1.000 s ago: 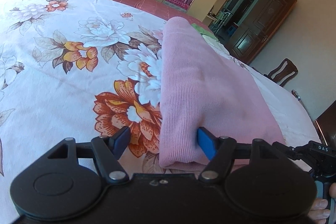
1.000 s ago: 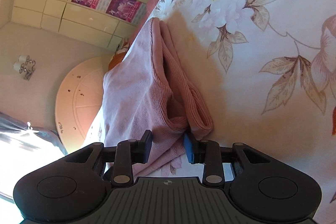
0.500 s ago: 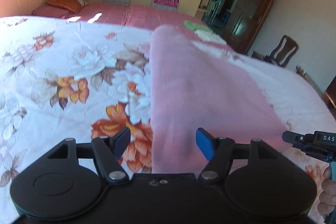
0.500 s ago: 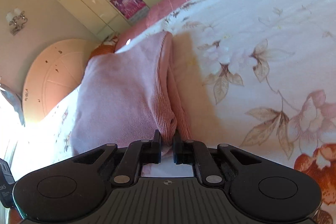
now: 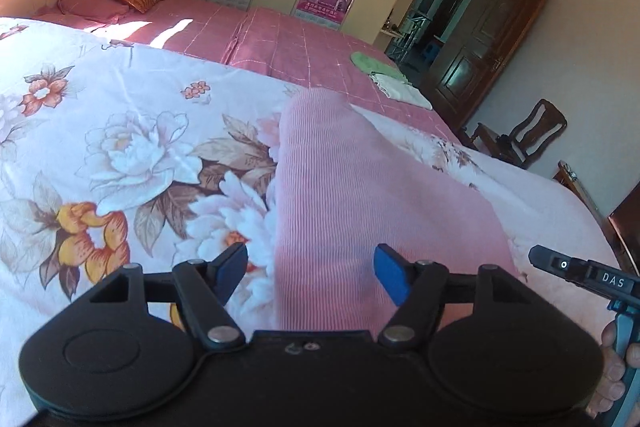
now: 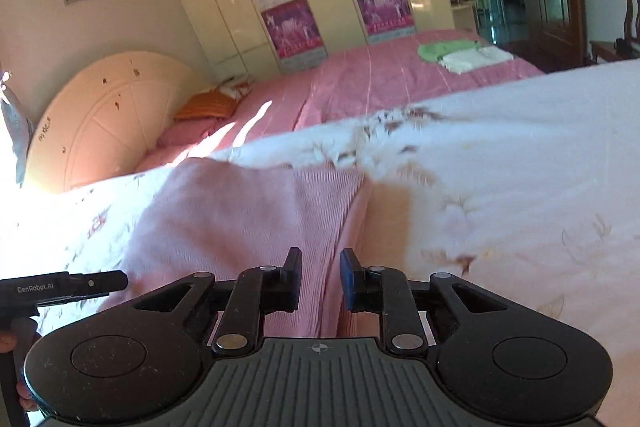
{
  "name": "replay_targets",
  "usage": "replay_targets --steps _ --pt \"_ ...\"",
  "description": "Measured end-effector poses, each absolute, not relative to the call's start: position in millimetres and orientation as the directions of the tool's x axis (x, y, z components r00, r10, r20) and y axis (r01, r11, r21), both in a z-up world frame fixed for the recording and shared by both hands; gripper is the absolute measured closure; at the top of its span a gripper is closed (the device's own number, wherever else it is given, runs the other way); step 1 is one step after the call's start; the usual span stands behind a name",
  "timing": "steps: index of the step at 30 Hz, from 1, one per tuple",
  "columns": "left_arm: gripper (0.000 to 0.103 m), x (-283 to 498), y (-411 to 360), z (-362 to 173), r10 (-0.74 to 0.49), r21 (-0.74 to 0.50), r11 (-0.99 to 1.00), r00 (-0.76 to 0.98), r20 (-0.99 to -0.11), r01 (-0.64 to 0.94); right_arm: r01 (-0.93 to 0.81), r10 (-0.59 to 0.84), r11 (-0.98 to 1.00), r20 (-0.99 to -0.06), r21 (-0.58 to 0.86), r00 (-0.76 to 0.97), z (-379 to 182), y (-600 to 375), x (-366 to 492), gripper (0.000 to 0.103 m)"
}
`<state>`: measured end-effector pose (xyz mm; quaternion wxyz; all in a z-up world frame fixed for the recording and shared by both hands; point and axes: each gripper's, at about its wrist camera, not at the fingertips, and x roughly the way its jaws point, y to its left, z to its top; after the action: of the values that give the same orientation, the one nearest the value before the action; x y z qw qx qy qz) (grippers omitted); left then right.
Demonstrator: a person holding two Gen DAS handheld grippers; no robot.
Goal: Fold small clothes
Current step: 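Open the right gripper and withdraw both grippers from the sweater, then grasp the end of the pink sweater strip with the right gripper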
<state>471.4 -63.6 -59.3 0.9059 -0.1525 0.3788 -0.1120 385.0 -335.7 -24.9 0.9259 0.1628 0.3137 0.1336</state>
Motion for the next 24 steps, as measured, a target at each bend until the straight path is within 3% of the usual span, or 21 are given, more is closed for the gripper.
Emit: replay_targets --steps 2,4,7,10,13,19,24 --pt "0.034 487.1 -66.4 -65.1 -0.312 -0.356 0.931 0.673 -0.67 0.078 -0.149 0.354 0.915 -0.569 0.375 0.742 -31.6 -329.1 402.6 0.081" --pt "0.029 500.1 -72.6 -79.7 -0.305 -0.329 0.941 0.625 -0.719 0.082 -0.149 0.342 0.931 -0.656 0.333 0.672 -49.5 -318.6 425.7 0.081" --pt "0.027 501.1 -74.0 -83.6 -0.292 -0.294 0.95 0.628 -0.721 0.105 -0.176 0.324 0.943 -0.657 0.283 0.681 -56.5 -316.2 432.1 0.081" --pt "0.029 488.8 -72.3 -66.2 -0.287 -0.286 0.952 0.645 -0.708 0.11 -0.148 0.359 0.921 -0.636 0.361 0.683 -49.8 -333.2 422.3 0.08" --pt "0.029 475.3 -70.1 -59.5 -0.357 -0.346 0.927 0.62 -0.699 0.144 -0.109 0.392 0.886 -0.602 0.451 0.695 -48.4 -358.0 412.6 0.028" --pt "0.028 465.2 -70.7 -73.8 -0.396 -0.401 0.907 0.58 -0.712 0.126 -0.074 0.525 0.78 -0.584 0.622 0.619 -55.0 -389.9 405.7 0.028" --pt "0.026 467.4 -75.2 -78.0 -0.409 -0.426 0.898 0.571 -0.712 0.111 -0.07 0.558 0.753 -0.579 0.654 0.594 -60.6 -395.3 407.0 0.028"
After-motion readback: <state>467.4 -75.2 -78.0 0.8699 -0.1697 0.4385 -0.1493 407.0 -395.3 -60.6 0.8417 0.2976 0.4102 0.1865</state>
